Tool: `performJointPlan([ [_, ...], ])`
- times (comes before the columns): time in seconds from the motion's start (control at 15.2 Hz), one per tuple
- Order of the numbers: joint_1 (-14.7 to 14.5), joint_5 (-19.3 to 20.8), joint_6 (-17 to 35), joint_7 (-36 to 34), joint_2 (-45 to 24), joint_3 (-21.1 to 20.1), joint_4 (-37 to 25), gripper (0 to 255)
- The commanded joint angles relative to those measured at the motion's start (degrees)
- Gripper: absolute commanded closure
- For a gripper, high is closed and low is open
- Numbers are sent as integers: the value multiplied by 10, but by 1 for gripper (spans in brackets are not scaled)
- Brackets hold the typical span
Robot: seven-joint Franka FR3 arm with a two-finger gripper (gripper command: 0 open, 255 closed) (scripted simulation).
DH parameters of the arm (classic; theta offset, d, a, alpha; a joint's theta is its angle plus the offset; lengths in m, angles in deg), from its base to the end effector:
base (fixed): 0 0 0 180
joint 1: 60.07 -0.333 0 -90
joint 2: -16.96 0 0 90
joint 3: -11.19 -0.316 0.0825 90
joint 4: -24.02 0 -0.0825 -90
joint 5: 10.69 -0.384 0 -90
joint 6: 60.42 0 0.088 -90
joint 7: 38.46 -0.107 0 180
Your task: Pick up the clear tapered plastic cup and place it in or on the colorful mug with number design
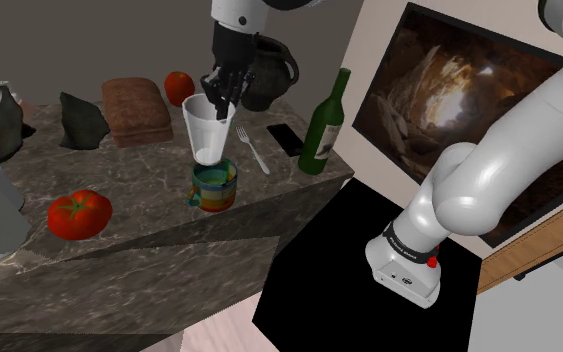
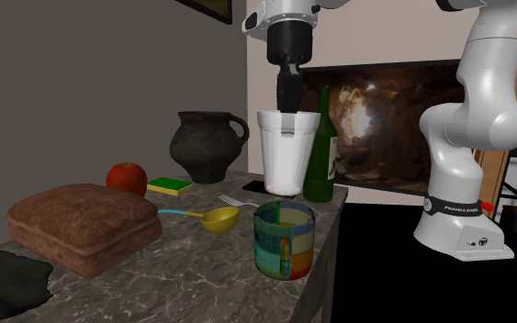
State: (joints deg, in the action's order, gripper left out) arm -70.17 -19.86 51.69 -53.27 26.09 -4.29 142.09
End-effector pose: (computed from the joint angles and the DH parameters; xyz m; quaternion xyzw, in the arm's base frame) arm 0.4588 0.2376 0.5068 -0.9962 -0.0644 -0.0053 0.0591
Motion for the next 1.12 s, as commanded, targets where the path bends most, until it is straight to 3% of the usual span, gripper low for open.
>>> performJointPlan([
  [0.0, -1, -1, 18, 1, -1, -1, 16, 255],
  [0.4, -2, -1, 66, 5, -13, -3, 52, 255],
  [0.86, -2, -1, 66, 5, -13, -3, 52, 255],
  [0.92, -2, -1, 66, 5, -13, -3, 52, 0],
  [1.06, -2, -1, 66, 5, -13, -3, 52, 0],
])
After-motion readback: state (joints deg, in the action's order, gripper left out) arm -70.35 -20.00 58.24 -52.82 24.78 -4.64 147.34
